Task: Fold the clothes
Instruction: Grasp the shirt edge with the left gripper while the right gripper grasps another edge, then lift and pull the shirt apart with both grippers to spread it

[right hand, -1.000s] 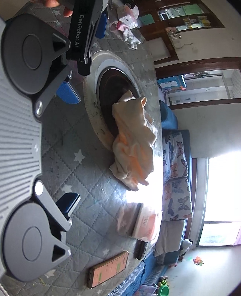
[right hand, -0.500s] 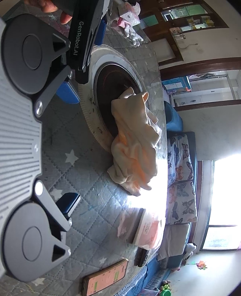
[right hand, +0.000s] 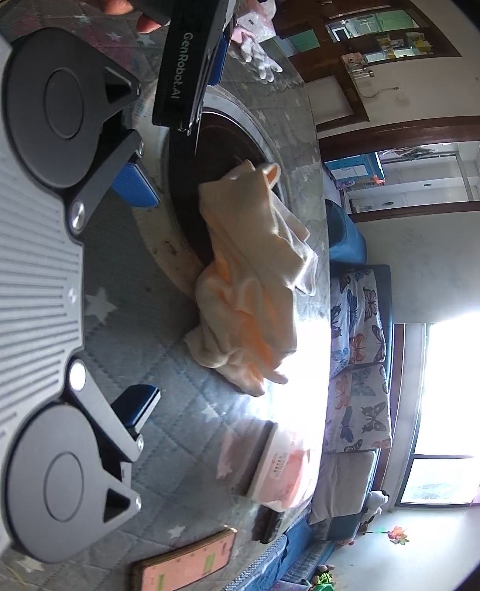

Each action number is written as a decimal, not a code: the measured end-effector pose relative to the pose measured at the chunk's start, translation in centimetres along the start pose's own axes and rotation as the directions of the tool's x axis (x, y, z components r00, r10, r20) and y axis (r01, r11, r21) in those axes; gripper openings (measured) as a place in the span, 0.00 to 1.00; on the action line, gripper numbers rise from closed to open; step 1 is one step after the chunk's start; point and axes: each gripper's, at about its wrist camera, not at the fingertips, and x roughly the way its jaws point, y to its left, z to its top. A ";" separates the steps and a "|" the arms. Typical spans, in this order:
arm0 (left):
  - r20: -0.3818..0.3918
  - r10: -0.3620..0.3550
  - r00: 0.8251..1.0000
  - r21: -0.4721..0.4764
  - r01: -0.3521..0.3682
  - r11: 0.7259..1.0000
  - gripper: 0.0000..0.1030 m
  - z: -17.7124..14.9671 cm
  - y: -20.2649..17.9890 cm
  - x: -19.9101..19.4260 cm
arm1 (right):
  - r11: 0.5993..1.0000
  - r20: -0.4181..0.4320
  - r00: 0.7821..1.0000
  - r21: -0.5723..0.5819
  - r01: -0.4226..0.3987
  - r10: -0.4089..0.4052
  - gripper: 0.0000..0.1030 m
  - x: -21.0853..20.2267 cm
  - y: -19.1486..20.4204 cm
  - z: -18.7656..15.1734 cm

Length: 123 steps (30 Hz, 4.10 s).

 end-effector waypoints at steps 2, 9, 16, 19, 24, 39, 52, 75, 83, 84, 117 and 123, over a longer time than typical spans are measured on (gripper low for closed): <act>0.008 -0.013 1.000 0.005 0.013 1.000 1.00 0.6 0.0 0.2 | 1.000 0.005 1.000 -0.003 -0.002 0.002 1.00 0.3 -0.1 0.7; 0.021 -0.081 0.997 0.057 0.079 0.995 0.88 2.1 -0.5 1.4 | 0.999 0.035 0.999 -0.035 -0.004 0.006 1.00 1.2 -0.5 3.3; 0.052 -0.123 0.991 0.157 0.113 0.981 0.70 3.1 -1.5 2.2 | 0.997 0.078 0.997 -0.072 -0.021 0.026 0.91 2.1 -1.2 6.5; 0.058 -0.150 0.987 0.185 0.137 0.973 0.48 3.6 -1.5 2.6 | 0.994 0.100 0.994 -0.106 -0.033 0.043 0.85 2.7 -1.3 8.1; 0.070 -0.195 0.978 0.229 0.174 0.958 0.23 4.0 -1.3 3.1 | 0.979 0.077 0.989 -0.172 -0.108 0.122 0.79 4.0 -0.4 9.7; 0.109 -0.277 0.955 0.270 0.239 0.933 0.14 3.1 0.5 -0.8 | 0.948 0.072 0.986 -0.294 -0.126 0.153 0.63 4.0 1.9 10.8; -0.069 -0.432 0.899 0.451 0.414 0.791 0.14 -5.1 0.1 -5.8 | 0.928 -0.032 0.972 -0.292 -0.232 0.233 0.66 3.4 3.5 7.2; 0.017 -0.279 0.960 0.187 0.271 0.944 0.55 -1.0 7.0 -3.8 | 0.980 -0.065 0.992 -0.160 -0.116 0.107 0.47 11.6 1.4 8.2; 0.018 -0.216 0.976 0.152 0.211 0.966 0.55 3.5 3.2 2.3 | 0.986 -0.066 0.995 -0.146 -0.085 0.075 0.13 12.2 0.5 7.8; 0.007 -0.215 0.976 0.146 0.212 0.966 0.55 3.8 2.8 3.1 | 0.986 -0.065 0.995 -0.145 -0.081 0.072 0.10 12.1 0.3 7.8; 0.005 -0.025 1.000 0.121 0.024 0.992 0.03 2.9 2.4 6.5 | 0.981 0.075 0.979 -0.021 0.192 -0.190 0.06 -1.6 -6.5 0.0; 0.047 0.063 0.997 0.012 -0.064 0.998 0.02 1.7 7.1 3.6 | 0.972 0.043 0.971 0.039 0.233 -0.235 0.06 -2.8 -8.0 -3.2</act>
